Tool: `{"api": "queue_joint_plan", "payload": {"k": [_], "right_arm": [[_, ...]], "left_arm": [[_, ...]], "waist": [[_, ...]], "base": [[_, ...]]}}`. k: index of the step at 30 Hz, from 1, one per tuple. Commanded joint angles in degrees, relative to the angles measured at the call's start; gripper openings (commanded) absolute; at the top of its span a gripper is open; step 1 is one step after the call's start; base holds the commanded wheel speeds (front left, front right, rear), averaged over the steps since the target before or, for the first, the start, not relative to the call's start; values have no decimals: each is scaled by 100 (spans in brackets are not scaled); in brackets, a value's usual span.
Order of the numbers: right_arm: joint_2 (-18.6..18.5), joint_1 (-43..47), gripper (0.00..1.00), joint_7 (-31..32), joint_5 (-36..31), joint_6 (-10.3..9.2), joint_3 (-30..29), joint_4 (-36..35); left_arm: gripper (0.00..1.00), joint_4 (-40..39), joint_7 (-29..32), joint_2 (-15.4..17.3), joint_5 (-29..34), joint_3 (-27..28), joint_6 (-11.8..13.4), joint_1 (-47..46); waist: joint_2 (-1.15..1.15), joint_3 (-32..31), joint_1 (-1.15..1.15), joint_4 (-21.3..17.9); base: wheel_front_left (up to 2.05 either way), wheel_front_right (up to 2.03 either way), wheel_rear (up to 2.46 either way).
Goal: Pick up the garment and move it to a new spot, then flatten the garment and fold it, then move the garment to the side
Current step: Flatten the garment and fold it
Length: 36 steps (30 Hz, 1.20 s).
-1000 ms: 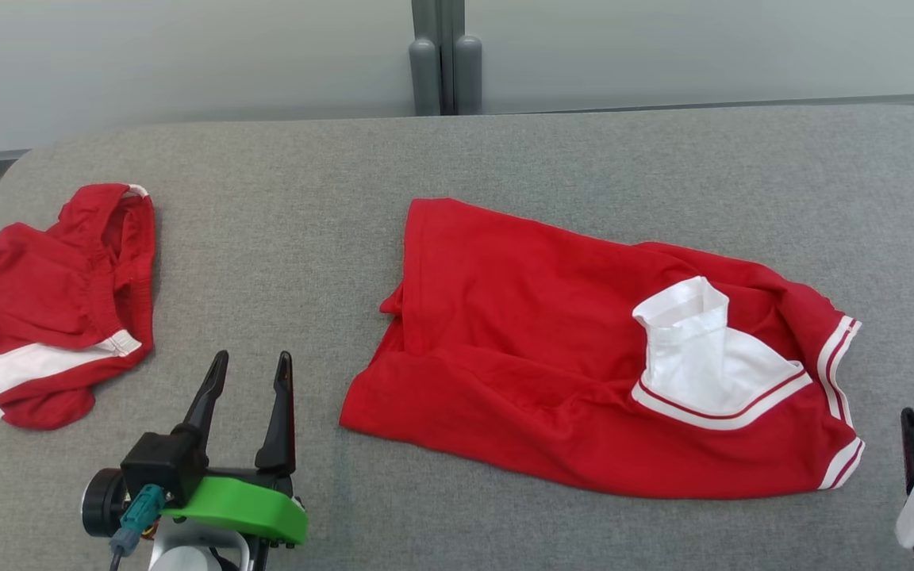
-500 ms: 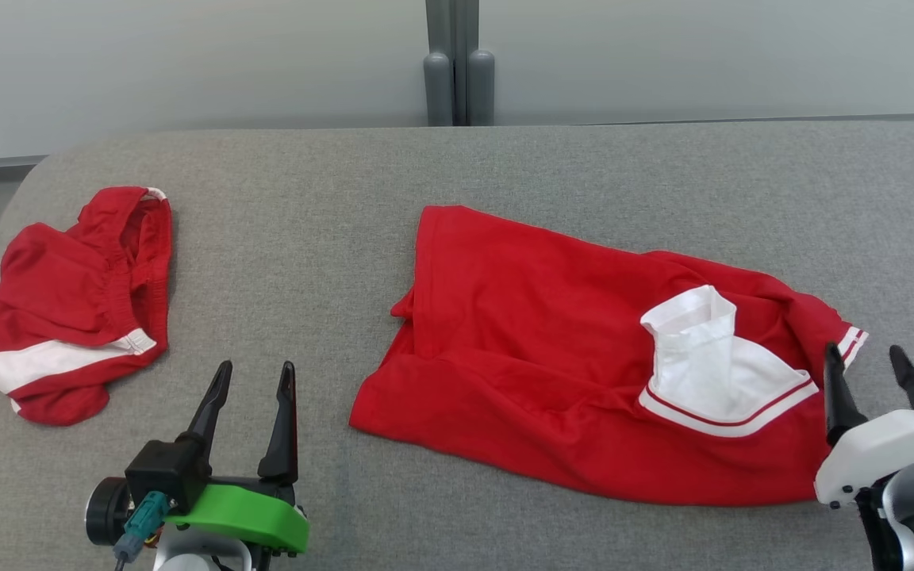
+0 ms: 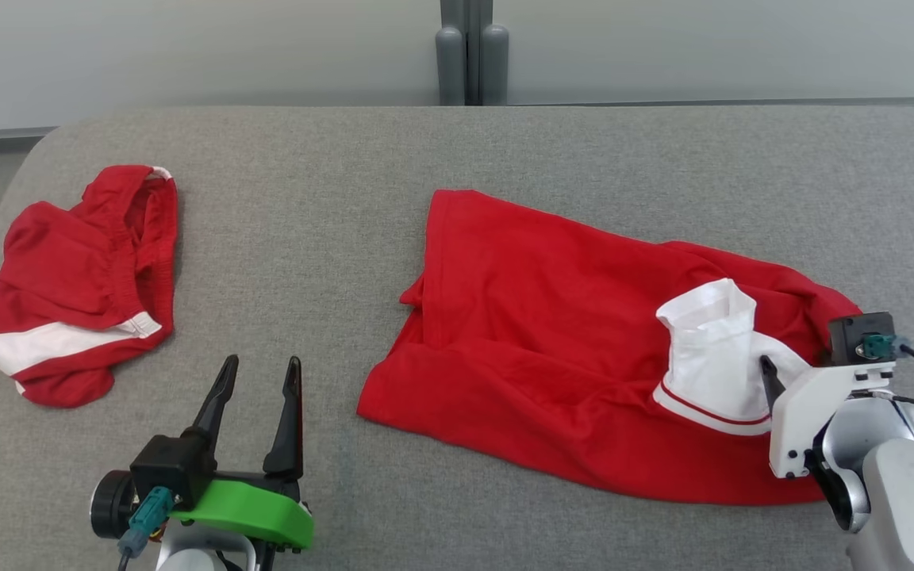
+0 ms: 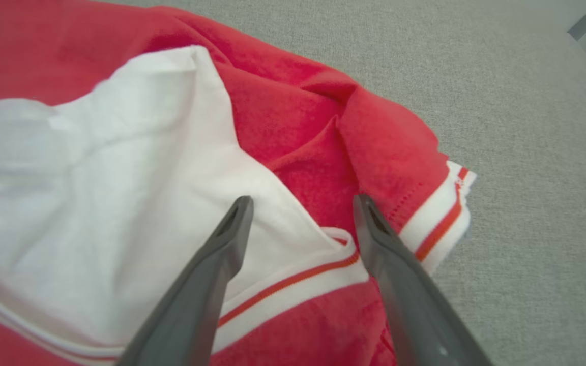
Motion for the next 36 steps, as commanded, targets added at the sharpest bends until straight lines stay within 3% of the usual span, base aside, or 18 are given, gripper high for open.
{"api": "queue_joint_plan", "payload": {"k": [1, 7, 8, 9, 10, 18, 26, 27, 28, 36], "right_arm": [[-44, -87, 100, 63, 41, -6, 101, 92], [-160, -146, 100, 97, 196, -8, 362, 254], [-173, -118, 79, 95, 211, -8, 379, 252], [-194, -103, 32, 76, 217, -8, 386, 251], [-213, -87, 0, 40, 218, -8, 397, 241], [-159, 466, 0, -340, 147, -8, -90, -287], [309, 1368, 0, -259, -70, -8, -963, -1167], [367, 1421, 34, -202, -96, -8, -1029, -1263], [407, 1466, 100, -147, -116, -8, -1104, -1312], [616, 1381, 100, -44, 72, -8, -1572, -1817]], "left_arm": [[100, -3, -3, 21, -41, 1, -10, -77], [100, -7, -3, 21, -33, 42, -10, -70], [100, -13, -3, 21, -33, 55, -10, -62], [100, -16, -3, 21, -34, 65, -10, -56], [100, -17, -3, 21, -35, 73, -10, -52], [100, -12, -3, 21, -61, 102, -10, -15], [100, -39, -3, 20, -18, 164, -10, 27], [100, -44, -3, 21, -12, 166, -10, 17], [100, -42, -3, 21, -10, 163, -10, 9], [100, 8, -3, 21, -42, 95, -10, -27]], "waist": [[0, 46, 0, 51], [0, 78, 0, 101], [0, 80, 0, 99], [0, 82, 0, 95], [0, 83, 0, 88], [0, 36, 0, -8], [0, 28, 0, -219], [0, 31, 0, -254], [0, 29, 0, -274], [0, -26, 0, -324]], "base": [[0, 0, 0], [0, 0, 0], [0, 0, 0], [0, 0, 0], [0, 0, 0], [0, 0, 0], [0, 0, 0], [0, 0, 0], [0, 0, 0], [0, 0, 0]]}}
